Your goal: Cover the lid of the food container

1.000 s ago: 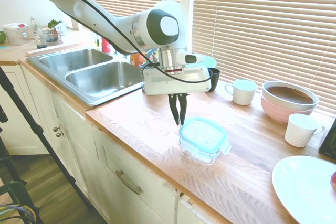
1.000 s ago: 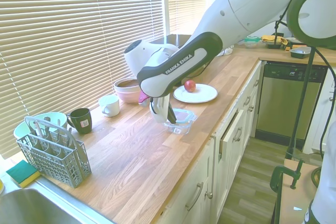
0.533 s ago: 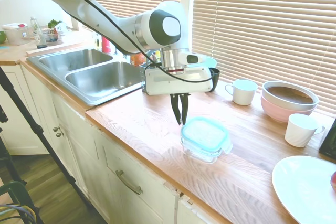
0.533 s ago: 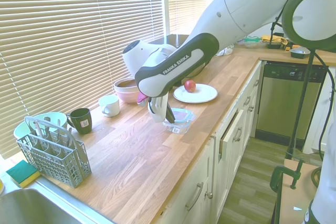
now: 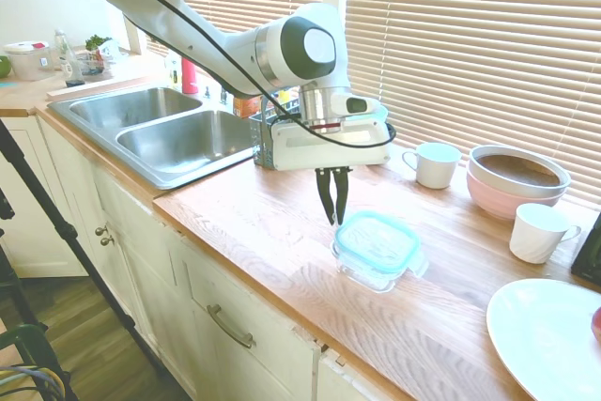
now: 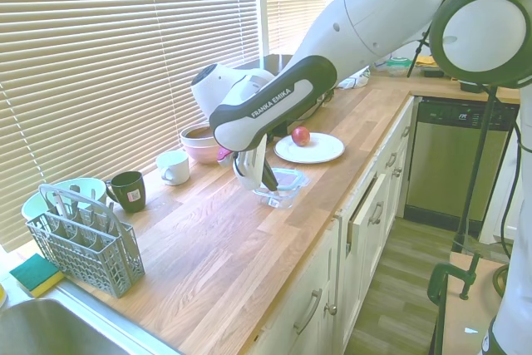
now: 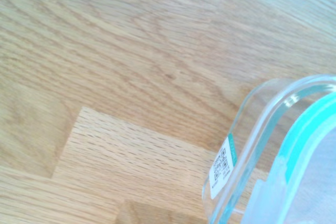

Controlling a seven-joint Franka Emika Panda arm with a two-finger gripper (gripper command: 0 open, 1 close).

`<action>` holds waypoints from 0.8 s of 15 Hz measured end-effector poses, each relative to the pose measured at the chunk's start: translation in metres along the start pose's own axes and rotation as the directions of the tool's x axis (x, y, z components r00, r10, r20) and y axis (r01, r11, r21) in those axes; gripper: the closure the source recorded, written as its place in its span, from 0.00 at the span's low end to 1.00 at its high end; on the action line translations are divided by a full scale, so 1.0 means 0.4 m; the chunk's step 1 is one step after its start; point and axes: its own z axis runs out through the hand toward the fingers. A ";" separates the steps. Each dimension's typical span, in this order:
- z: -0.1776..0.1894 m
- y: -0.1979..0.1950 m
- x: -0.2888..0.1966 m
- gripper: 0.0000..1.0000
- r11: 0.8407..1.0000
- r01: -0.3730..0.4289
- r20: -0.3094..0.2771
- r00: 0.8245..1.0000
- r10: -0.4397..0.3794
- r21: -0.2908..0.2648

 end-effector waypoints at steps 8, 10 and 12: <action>-0.008 -0.024 0.036 1.00 0.996 -0.041 0.002 0.999 0.041 0.073; -0.003 -0.027 0.048 1.00 0.996 -0.046 0.004 0.999 0.046 0.073; 0.007 -0.020 0.053 1.00 0.997 -0.046 0.006 0.999 0.046 0.058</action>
